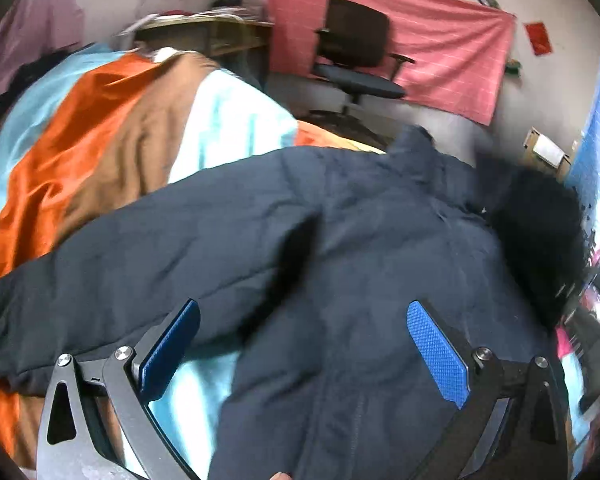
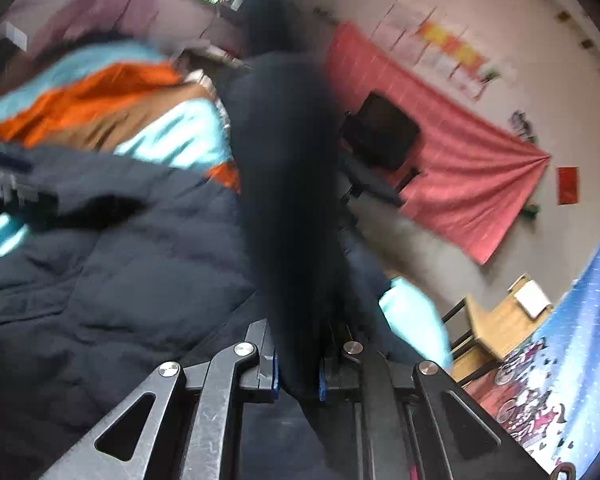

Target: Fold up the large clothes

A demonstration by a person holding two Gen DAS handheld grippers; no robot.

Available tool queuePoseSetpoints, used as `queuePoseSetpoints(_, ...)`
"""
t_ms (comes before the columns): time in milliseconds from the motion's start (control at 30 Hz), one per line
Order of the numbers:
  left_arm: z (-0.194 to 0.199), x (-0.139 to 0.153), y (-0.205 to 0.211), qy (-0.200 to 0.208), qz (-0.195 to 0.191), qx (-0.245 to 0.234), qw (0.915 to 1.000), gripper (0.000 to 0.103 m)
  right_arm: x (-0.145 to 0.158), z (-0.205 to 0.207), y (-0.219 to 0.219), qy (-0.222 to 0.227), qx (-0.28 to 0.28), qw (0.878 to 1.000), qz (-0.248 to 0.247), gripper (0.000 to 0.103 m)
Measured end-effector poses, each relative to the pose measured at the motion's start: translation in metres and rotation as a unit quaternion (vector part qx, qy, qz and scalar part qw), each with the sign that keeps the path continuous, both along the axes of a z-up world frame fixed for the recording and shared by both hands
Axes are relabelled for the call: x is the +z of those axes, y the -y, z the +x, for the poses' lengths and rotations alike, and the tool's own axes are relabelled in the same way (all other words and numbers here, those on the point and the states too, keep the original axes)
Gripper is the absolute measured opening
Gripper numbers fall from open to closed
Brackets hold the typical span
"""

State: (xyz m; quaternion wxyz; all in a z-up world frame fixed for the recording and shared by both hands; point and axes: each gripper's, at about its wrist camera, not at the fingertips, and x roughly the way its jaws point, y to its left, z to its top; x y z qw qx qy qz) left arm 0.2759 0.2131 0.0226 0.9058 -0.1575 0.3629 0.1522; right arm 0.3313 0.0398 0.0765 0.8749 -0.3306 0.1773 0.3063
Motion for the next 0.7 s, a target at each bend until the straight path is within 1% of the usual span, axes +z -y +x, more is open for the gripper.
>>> queuePoseSetpoints(100, -0.007, 0.004, -0.008, 0.007, -0.001, 0.015, 0.9999, 0.102, -0.027, -0.005, -0.010, -0.040, 0.006, 0.999, -0.020, 0.013)
queuePoseSetpoints(133, -0.009, 0.006, -0.007, 0.013, -0.001, 0.016, 0.9998, 0.102, -0.039, -0.007, -0.013, -0.057, 0.010, 0.998, -0.038, 0.013)
queuePoseSetpoints(200, -0.003, 0.007, -0.011, 0.015, -0.005, 0.011, 0.9998, 0.102, -0.057, -0.010, -0.023, -0.068, 0.011, 0.995, -0.067, 0.015)
queuePoseSetpoints(233, 0.001, 0.006, -0.009, 0.014, -0.003, 0.008, 0.9999, 0.102, -0.064, -0.012, -0.021, -0.077, 0.016, 0.994, -0.077, 0.019)
queuePoseSetpoints(267, 0.008, 0.004, -0.008, 0.012, -0.001, 0.004, 0.9999, 0.102, -0.070, -0.013, -0.019, -0.093, 0.024, 0.992, -0.083, 0.026)
queuePoseSetpoints(300, 0.012, 0.003, -0.004, 0.010, -0.001, -0.001, 1.0000, 0.102, -0.075, -0.013, -0.013, -0.109, 0.032, 0.990, -0.086, 0.030)
queuePoseSetpoints(333, 0.021, -0.001, -0.004, 0.010, -0.002, -0.005, 0.9999, 0.102, -0.078, -0.013, -0.008, -0.123, 0.036, 0.988, -0.086, 0.047)
queuePoseSetpoints(367, 0.028, -0.004, -0.001, 0.010, -0.003, -0.009, 0.9999, 0.102, -0.078, -0.014, -0.003, -0.136, 0.042, 0.987, -0.079, 0.079)
queuePoseSetpoints(400, 0.032, -0.006, 0.001, 0.009, -0.005, -0.014, 0.9999, 0.102, -0.079, -0.015, 0.004, -0.148, 0.047, 0.985, -0.070, 0.092)
queuePoseSetpoints(433, 0.037, -0.008, 0.004, 0.007, -0.006, -0.019, 0.9998, 0.102, -0.081, -0.017, 0.011, -0.160, 0.054, 0.984, -0.061, 0.097)
queuePoseSetpoints(500, 0.047, -0.014, 0.012, 0.002, -0.005, -0.030, 0.9995, 0.102, -0.084, -0.028, 0.020, -0.175, 0.063, 0.981, -0.056, 0.097)
queuePoseSetpoints(533, 0.051, -0.017, 0.016, -0.001, -0.005, -0.035, 0.9994, 0.102, -0.087, -0.038, 0.028, -0.173, 0.062, 0.982, -0.054, 0.097)
queuePoseSetpoints(633, 0.065, -0.030, 0.029, -0.016, 0.003, -0.057, 0.9982, 0.102, -0.078, -0.050, 0.066, -0.150, 0.060, 0.987, -0.014, 0.097)
queuePoseSetpoints(700, 0.072, -0.043, 0.040, -0.033, 0.028, -0.071, 0.9966, 0.102, -0.067, -0.050, 0.095, -0.123, 0.045, 0.991, 0.018, 0.097)
